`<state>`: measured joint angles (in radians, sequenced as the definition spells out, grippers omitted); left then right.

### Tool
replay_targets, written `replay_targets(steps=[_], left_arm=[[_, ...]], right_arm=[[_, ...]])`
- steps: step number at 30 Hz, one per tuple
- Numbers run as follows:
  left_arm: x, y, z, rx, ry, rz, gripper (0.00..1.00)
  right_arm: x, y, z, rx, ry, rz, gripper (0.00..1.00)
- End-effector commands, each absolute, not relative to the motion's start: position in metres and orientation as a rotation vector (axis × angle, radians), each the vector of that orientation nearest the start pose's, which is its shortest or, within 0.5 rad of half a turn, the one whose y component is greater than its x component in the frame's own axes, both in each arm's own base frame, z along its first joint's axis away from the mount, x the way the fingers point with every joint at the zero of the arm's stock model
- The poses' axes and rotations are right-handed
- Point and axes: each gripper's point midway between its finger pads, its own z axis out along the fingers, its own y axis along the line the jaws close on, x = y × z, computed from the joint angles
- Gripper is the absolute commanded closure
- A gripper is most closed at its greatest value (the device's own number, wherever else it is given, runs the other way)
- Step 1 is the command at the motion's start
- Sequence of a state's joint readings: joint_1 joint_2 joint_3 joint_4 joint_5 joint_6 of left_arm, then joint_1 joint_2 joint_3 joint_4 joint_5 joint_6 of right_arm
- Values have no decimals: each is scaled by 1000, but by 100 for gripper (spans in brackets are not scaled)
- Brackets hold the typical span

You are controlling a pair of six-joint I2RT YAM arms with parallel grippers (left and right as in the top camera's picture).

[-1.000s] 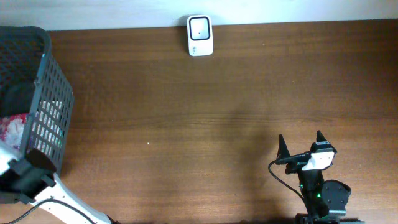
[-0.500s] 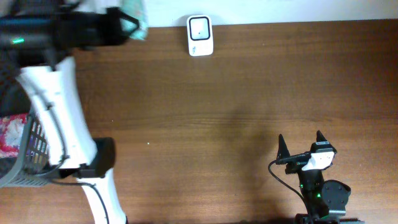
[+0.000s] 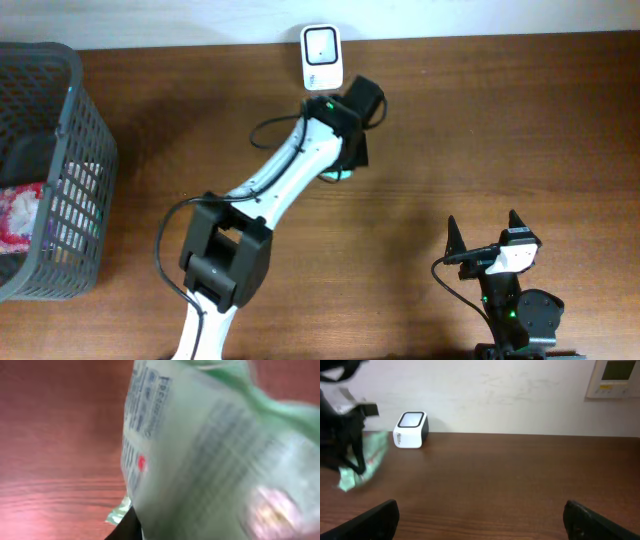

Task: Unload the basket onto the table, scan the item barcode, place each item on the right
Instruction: 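Carry the green pack to the table centre and release it, then reach the left gripper into the basket and grasp the red pouch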

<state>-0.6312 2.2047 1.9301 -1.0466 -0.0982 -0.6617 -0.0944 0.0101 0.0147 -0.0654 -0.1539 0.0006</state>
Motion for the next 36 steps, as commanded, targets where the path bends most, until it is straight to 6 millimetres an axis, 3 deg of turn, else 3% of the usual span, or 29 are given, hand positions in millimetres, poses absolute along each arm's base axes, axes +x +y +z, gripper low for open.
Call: replay_targets(steps=[1, 3, 5, 6, 8, 10, 12, 13, 15, 16, 17, 20, 21, 23, 25, 27, 30, 32, 34, 36], left_arm=[[399, -287, 69, -77, 2866, -143, 35], [394, -290, 68, -54, 2876, -139, 0], [394, -291, 71, 50, 2871, -128, 1], [396, -289, 82, 70, 2862, -131, 1], [405, -283, 115, 50, 2813, -169, 0], [421, -272, 171, 97, 2698, -223, 1], [432, -247, 233, 141, 2562, -245, 1], [435, -227, 258, 96, 2507, -228, 0], [437, -163, 313, -67, 2373, -124, 0], [434, -103, 354, -224, 2249, -5, 1], [428, -65, 378, -323, 2171, 64, 1], [394, 46, 427, -604, 1986, 230, 1], [376, 90, 429, -720, 1960, 302, 1], [345, 161, 412, -923, 1973, 448, 1], [324, 215, 388, -1093, 1996, 544, 1], [318, 252, 353, -1220, 2060, 498, 1], [314, 275, 299, -1344, 2201, 414, 1], [320, 283, 268, -1310, 2326, 438, 1], [328, 286, 218, -1333, 2484, 420, 2], [333, 290, 182, -1360, 2568, 415, 5]], right_arm=[[246, 4, 159, -38, 1635, 57, 1], [246, 4, 159, -38, 1635, 57, 1], [246, 4, 159, -38, 1635, 57, 1], [246, 4, 159, -38, 1635, 57, 1], [246, 4, 159, -38, 1635, 57, 1], [246, 4, 159, -38, 1635, 57, 1], [246, 4, 159, -38, 1635, 57, 1], [246, 4, 159, -38, 1635, 57, 1], [246, 4, 159, -38, 1635, 57, 1], [246, 4, 159, -38, 1635, 57, 1], [246, 4, 159, -38, 1635, 57, 1], [246, 4, 159, -38, 1635, 57, 1], [246, 4, 159, -38, 1635, 57, 1], [246, 4, 159, -38, 1635, 58, 1], [246, 4, 159, -38, 1635, 57, 1], [246, 4, 159, -38, 1635, 57, 1], [246, 4, 159, -38, 1635, 57, 1], [246, 4, 159, -38, 1635, 57, 1], [246, 4, 159, -38, 1635, 57, 1], [246, 4, 159, -38, 1635, 57, 1]])
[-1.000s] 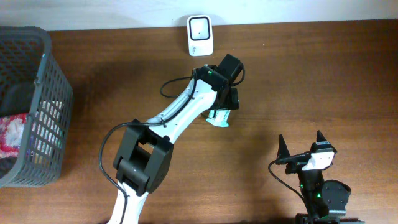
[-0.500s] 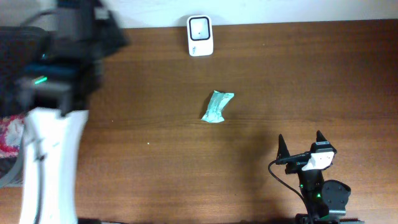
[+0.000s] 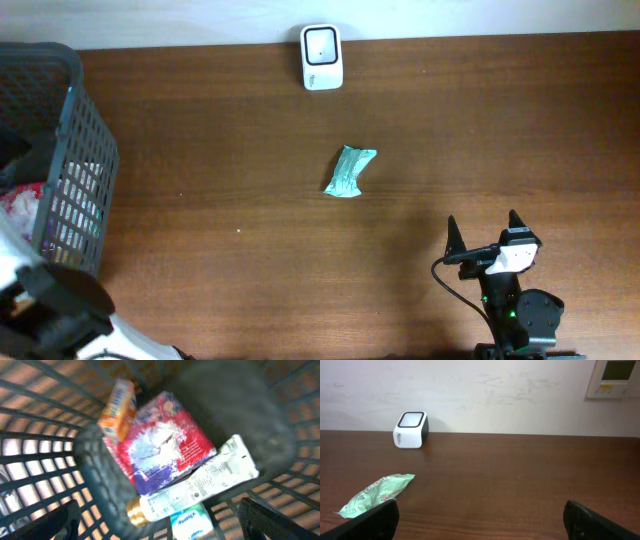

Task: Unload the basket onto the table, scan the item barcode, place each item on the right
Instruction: 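Reach the left gripper into the basket and grasp the red pouch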

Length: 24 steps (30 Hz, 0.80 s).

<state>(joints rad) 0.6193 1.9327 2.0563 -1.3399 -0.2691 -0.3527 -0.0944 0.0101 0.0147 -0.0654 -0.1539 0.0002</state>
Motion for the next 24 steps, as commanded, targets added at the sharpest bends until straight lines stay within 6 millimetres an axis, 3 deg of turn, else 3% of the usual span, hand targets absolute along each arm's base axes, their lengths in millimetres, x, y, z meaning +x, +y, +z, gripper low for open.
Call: replay_targets(steps=[1, 4, 10, 12, 14, 16, 19, 24], left_arm=[[334, 291, 171, -1367, 2594, 415, 7], [334, 294, 120, -1378, 2741, 414, 10], [330, 291, 70, -1380, 2886, 398, 8], [330, 291, 61, -1384, 2899, 397, 7], [328, 292, 51, -1396, 2923, 392, 16], [325, 293, 44, -1408, 2936, 388, 16], [330, 297, 42, -1404, 2911, 392, 25], [330, 303, 42, -1417, 2890, 394, 58]], right_arm=[[246, 4, 159, -38, 1635, 57, 1], [246, 4, 159, -38, 1635, 57, 1], [246, 4, 159, -38, 1635, 57, 1], [246, 4, 159, -38, 1635, 57, 1], [246, 4, 159, -38, 1635, 57, 1], [246, 4, 159, -38, 1635, 57, 1], [246, 4, 159, -38, 1635, 57, 1], [246, 4, 159, -38, 1635, 58, 1]])
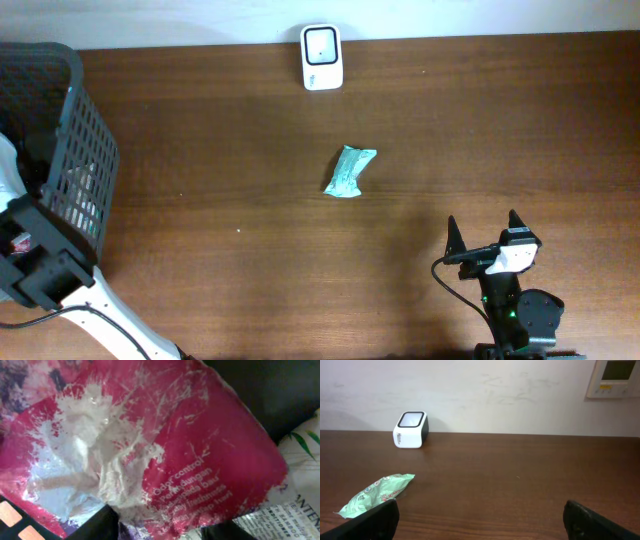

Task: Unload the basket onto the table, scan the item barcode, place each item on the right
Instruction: 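Reach the left gripper into the basket and grasp the red pouch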

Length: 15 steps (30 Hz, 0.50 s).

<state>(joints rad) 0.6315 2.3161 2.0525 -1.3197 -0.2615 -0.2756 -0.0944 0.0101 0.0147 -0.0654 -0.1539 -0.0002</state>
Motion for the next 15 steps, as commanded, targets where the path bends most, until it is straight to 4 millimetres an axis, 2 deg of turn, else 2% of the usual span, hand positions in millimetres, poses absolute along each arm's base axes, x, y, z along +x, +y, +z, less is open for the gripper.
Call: replay_targets(steps=[1, 2, 6, 8, 11, 13, 15], left_arm=[[329, 302, 43, -1418, 2895, 393, 75], [328, 301, 45, -1420, 2897, 390, 100], [343, 300, 81, -1406, 2839, 305, 100], [365, 294, 128, -1365, 2741, 169, 100], [387, 283, 195, -1275, 2589, 19, 100], [403, 267, 264, -1142, 2419, -107, 100], [407, 240, 328, -992, 2277, -234, 100]], right_arm=[[246, 4, 159, -38, 1635, 57, 1], [246, 4, 159, -38, 1635, 57, 1], [246, 4, 159, -38, 1635, 57, 1], [246, 4, 159, -38, 1635, 57, 1], [246, 4, 159, -38, 1635, 57, 1], [246, 4, 159, -38, 1635, 57, 1], [246, 4, 159, -38, 1635, 58, 1]])
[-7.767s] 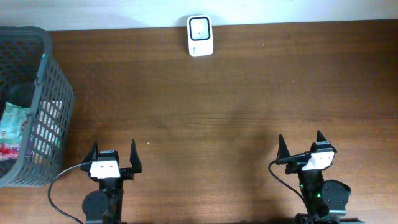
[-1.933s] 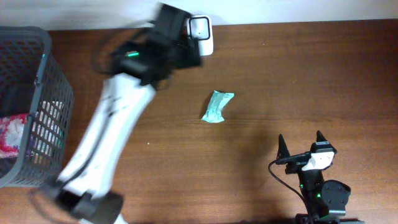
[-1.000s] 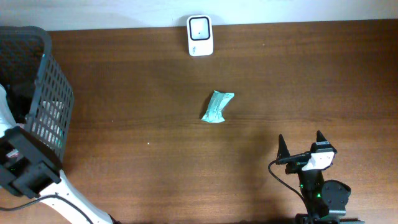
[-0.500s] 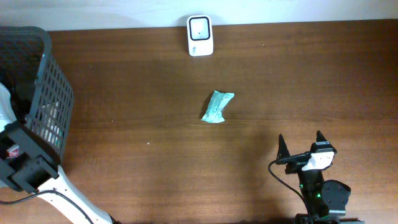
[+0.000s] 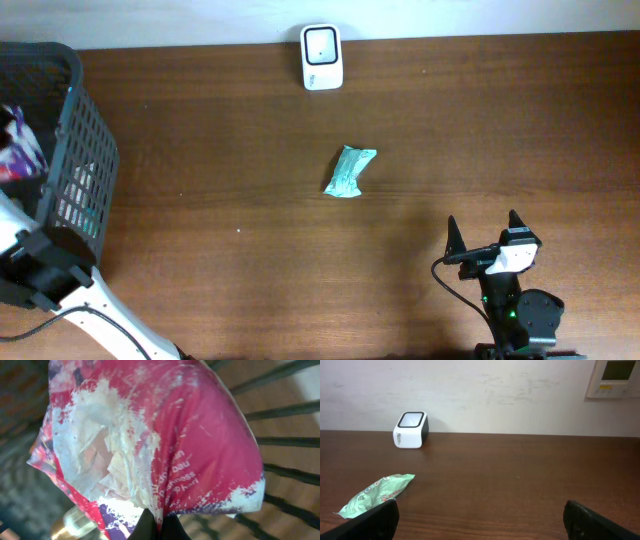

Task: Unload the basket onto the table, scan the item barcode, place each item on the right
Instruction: 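Reach the left gripper into the basket and grasp the red pouch, then place the red pouch beside the green pack with the left gripper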

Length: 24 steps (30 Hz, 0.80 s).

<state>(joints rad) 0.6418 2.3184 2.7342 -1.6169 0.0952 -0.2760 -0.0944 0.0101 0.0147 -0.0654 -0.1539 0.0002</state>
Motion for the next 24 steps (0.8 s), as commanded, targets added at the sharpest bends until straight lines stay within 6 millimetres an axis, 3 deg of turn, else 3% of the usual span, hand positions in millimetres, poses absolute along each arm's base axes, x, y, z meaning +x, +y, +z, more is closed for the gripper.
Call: replay_targets(steps=[1, 2, 5, 6, 8, 12, 16, 18, 21, 24], left_arm=[[406, 220, 359, -904, 2216, -325, 100], [402, 193, 391, -799, 2158, -444, 100], [383, 147, 440, -652, 2079, -590, 100], [379, 141, 443, -660, 2078, -603, 100], [376, 108, 443, -646, 2119, -671, 100], [394, 24, 435, -419, 2238, -728, 100], [403, -46, 402, -267, 2407, -596, 100], [401, -86, 366, -203, 2550, -477, 100], [393, -112, 286, -439, 2746, -133, 100], [402, -145, 239, -384, 2792, -114, 100]], right_arm=[[246, 4, 159, -38, 1635, 57, 1], [246, 4, 159, -38, 1635, 58, 1], [246, 4, 159, -38, 1635, 57, 1], [246, 4, 159, -38, 1635, 57, 1], [246, 4, 159, -38, 1635, 58, 1], [246, 4, 159, -38, 1635, 57, 1], [246, 4, 159, -38, 1635, 57, 1], [246, 4, 159, -38, 1635, 57, 1], [246, 4, 159, -38, 1635, 57, 1], [246, 4, 159, -38, 1635, 57, 1]])
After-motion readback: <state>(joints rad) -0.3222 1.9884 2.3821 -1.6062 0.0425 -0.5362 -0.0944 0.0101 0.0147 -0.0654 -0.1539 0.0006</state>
